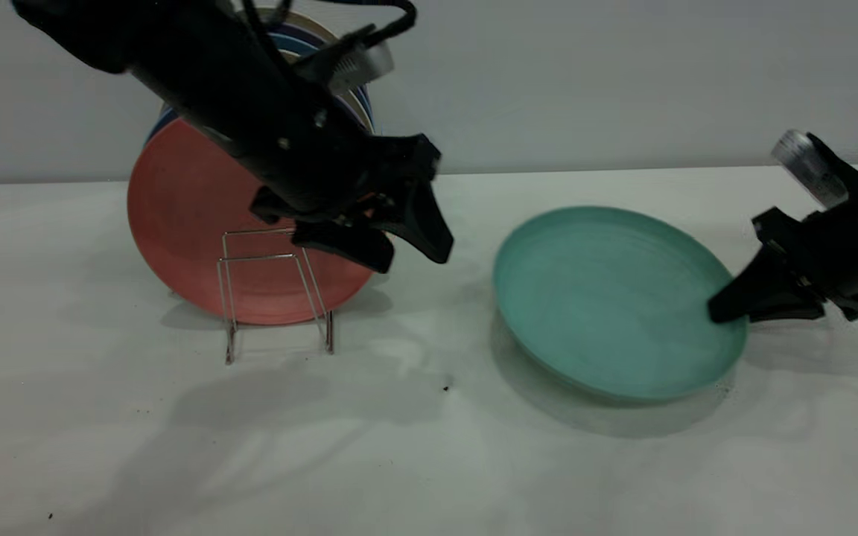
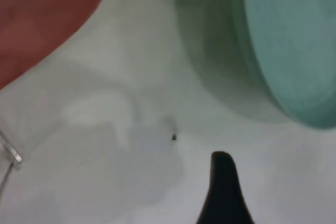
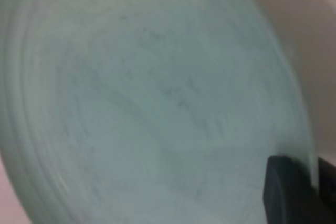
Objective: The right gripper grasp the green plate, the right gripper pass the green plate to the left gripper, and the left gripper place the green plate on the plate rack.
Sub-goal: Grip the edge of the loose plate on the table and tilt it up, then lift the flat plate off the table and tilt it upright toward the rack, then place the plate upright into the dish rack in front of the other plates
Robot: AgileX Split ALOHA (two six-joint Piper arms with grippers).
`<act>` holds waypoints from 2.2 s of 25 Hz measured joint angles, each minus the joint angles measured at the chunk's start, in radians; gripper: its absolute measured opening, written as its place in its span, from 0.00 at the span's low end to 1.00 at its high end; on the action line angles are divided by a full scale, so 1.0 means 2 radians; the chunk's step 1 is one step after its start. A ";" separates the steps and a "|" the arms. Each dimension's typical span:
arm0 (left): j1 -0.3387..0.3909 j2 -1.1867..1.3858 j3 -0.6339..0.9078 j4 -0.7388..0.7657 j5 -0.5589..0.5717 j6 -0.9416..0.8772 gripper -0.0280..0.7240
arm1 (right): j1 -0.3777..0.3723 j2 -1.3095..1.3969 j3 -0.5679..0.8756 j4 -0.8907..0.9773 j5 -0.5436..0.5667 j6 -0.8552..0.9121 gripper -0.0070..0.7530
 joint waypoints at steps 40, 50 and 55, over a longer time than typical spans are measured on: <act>0.074 -0.093 -0.001 -0.020 0.080 0.126 0.17 | -0.021 -0.250 0.000 -0.010 0.162 0.013 0.77; 0.205 -0.216 -0.001 0.106 0.163 0.246 0.17 | 0.011 -0.445 0.065 -0.182 0.182 0.138 0.54; 0.226 -0.230 -0.001 0.112 0.158 0.392 0.17 | 0.016 -0.539 0.169 -0.208 0.184 0.166 0.53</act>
